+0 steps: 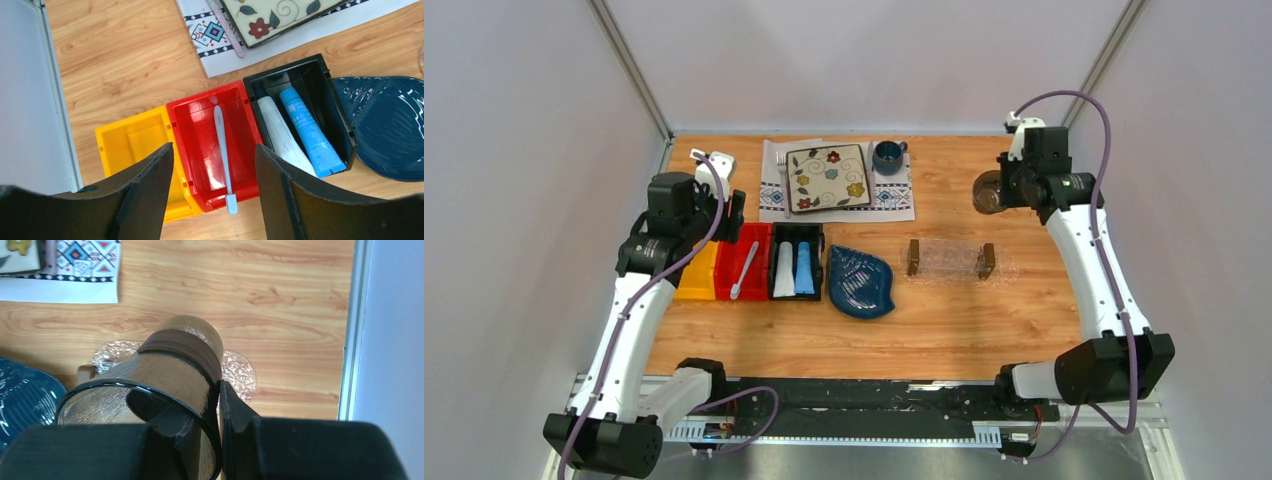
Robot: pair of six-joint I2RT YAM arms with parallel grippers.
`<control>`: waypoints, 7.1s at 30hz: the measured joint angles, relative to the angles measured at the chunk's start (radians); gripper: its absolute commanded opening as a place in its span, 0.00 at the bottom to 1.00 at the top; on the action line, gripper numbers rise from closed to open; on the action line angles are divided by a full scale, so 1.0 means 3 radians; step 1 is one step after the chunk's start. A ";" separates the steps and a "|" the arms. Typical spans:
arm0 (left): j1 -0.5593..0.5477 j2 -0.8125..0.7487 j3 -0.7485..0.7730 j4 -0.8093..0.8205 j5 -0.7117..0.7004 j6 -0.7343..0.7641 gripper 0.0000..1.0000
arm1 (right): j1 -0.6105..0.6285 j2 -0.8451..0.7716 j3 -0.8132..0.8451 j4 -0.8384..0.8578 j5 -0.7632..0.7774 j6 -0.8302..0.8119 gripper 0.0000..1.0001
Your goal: Prepare toiletry sets of a toothbrush and toothpaste on the tray
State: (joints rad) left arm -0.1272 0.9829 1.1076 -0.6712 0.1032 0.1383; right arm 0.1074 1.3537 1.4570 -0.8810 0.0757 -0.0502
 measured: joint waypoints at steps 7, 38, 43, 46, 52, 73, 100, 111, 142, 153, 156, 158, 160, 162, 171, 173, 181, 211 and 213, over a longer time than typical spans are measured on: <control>0.0201 0.0010 -0.0008 -0.0043 0.0158 0.0025 0.80 | -0.0547 -0.0039 -0.0261 0.0000 -0.0233 -0.0114 0.00; 0.0387 -0.0050 -0.0206 -0.0120 0.0313 0.0168 0.80 | -0.1292 0.0421 -0.0834 0.0132 -0.0837 -0.0413 0.00; 0.0387 -0.0079 -0.0211 -0.0120 0.0313 0.0172 0.80 | -0.1328 0.0454 -0.0888 0.0196 -0.0843 -0.0437 0.00; 0.0429 -0.0095 -0.0230 -0.0127 0.0317 0.0173 0.80 | -0.1358 0.0479 -0.0891 0.0210 -0.0846 -0.0450 0.00; 0.0459 -0.0125 -0.0243 -0.0146 0.0313 0.0173 0.80 | -0.1400 0.0520 -0.0941 0.0258 -0.0884 -0.0484 0.00; 0.0462 -0.0142 -0.0286 -0.0145 0.0314 0.0183 0.79 | -0.1410 0.0694 -0.1104 0.0329 -0.0961 -0.0552 0.00; 0.0462 -0.0187 -0.0295 -0.0148 0.0314 0.0228 0.79 | -0.1410 0.0823 -0.1076 0.0348 -0.0984 -0.0561 0.00; 0.0462 -0.0198 -0.0315 -0.0146 0.0314 0.0239 0.79 | -0.1410 0.0827 -0.1035 0.0334 -0.0984 -0.0562 0.04; 0.0462 -0.0198 -0.0338 -0.0146 0.0314 0.0245 0.79 | -0.1378 0.0879 -0.1015 0.0285 -0.0975 -0.0585 0.06; 0.0462 -0.0198 -0.0338 -0.0146 0.0315 0.0245 0.79 | -0.1371 0.0879 -0.1012 0.0282 -0.0955 -0.0585 0.15; 0.0462 -0.0198 -0.0340 -0.0145 0.0315 0.0247 0.79 | -0.1369 0.0879 -0.1010 0.0281 -0.0949 -0.0586 0.18; 0.0462 -0.0198 -0.0340 -0.0146 0.0315 0.0245 0.79 | -0.1367 0.0879 -0.1007 0.0280 -0.0931 -0.0586 0.20; 0.0462 -0.0198 -0.0340 -0.0146 0.0315 0.0245 0.79 | -0.1366 0.0879 -0.1007 0.0277 -0.0912 -0.0587 0.21; 0.0462 -0.0200 -0.0343 -0.0145 0.0315 0.0247 0.79 | -0.1366 0.0879 -0.0999 0.0268 -0.0908 -0.0587 0.22; 0.0462 -0.0211 -0.0376 -0.0146 0.0314 0.0247 0.79 | -0.1357 0.0879 -0.0951 0.0258 -0.0905 -0.0586 0.27; 0.0462 -0.0214 -0.0376 -0.0146 0.0314 0.0247 0.79 | -0.1356 0.0879 -0.0950 0.0258 -0.0905 -0.0586 0.30; 0.0462 -0.0229 -0.0376 -0.0146 0.0314 0.0247 0.79 | -0.1344 0.0875 -0.0941 0.0243 -0.0904 -0.0587 0.36; 0.0462 -0.0231 -0.0406 -0.0145 0.0326 0.0242 0.78 | -0.1298 0.0039 -0.0381 -0.0146 -0.0687 -0.0628 0.46; 0.0462 -0.0231 -0.0406 -0.0145 0.0328 0.0239 0.78 | -0.1275 -0.0060 -0.0357 -0.0146 -0.0682 -0.0635 0.48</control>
State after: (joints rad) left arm 0.0113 0.9134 0.9859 -0.7147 0.2016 0.2100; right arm -0.2752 1.3357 1.3499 -0.9249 -0.1287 -0.2405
